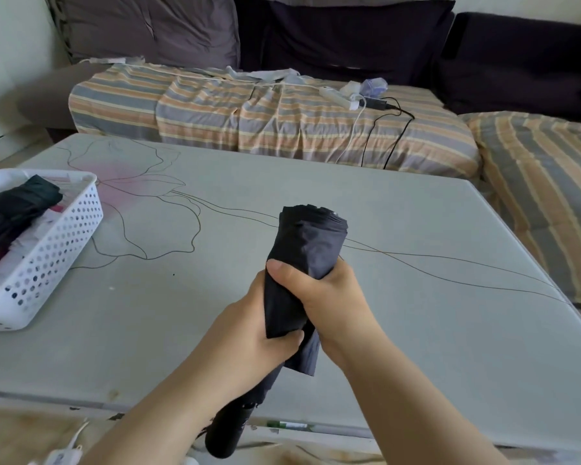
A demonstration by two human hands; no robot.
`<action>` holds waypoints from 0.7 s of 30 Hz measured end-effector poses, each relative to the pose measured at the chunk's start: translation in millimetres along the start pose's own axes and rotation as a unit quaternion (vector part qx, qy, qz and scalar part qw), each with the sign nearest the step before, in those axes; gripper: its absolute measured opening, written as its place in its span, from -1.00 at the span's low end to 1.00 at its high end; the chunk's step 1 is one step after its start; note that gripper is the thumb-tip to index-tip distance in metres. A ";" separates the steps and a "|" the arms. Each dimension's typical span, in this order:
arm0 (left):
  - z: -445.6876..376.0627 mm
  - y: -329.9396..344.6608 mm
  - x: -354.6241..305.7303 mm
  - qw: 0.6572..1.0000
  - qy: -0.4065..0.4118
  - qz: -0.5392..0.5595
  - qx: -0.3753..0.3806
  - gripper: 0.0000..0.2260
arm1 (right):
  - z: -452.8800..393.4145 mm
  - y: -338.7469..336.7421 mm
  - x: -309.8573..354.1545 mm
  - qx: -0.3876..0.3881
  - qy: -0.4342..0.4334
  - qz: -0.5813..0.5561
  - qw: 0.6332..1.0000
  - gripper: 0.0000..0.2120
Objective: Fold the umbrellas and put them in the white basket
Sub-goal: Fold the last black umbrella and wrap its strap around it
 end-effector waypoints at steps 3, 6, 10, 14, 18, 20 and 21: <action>0.2 -2.1 0.5 0.994 -0.007 0.103 0.019 -0.39 | -3.8 -9.4 4.4 -0.022 0.001 -0.059 0.998 -0.67; 0.0 -12.2 16.4 0.979 -0.086 0.183 0.001 -0.31 | -10.0 -31.7 10.8 -0.033 0.004 -0.160 0.987 -0.85; 11.1 2.6 21.0 0.973 -0.160 0.128 0.108 -0.33 | -15.8 -51.8 5.9 -0.045 0.035 -0.244 0.968 -0.79; 20.5 30.1 10.3 0.928 -0.185 0.264 0.189 -0.33 | -19.0 -49.3 -2.8 -0.048 0.073 -0.271 0.959 -0.79; 18.2 30.0 -3.4 0.964 -0.126 0.198 0.125 -0.47 | -19.0 -52.3 1.5 -0.063 0.063 -0.258 0.962 -0.81; 17.8 26.9 -7.2 0.980 -0.103 0.154 0.071 -0.55 | -18.0 -56.2 3.7 -0.073 0.054 -0.246 0.965 -0.81; 18.0 25.8 -8.6 0.984 -0.096 0.142 0.049 -0.58 | -17.9 -59.2 4.3 -0.083 0.050 -0.241 0.966 -0.80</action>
Point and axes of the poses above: each hand's wrist, its own z-axis away from the middle knuckle, its own y-axis out of the palm, x = y × z, the point moved 9 cm from there along -z, towards the middle knuckle, and after that the axes turned 9 degrees about z, right-handed, at the moved point
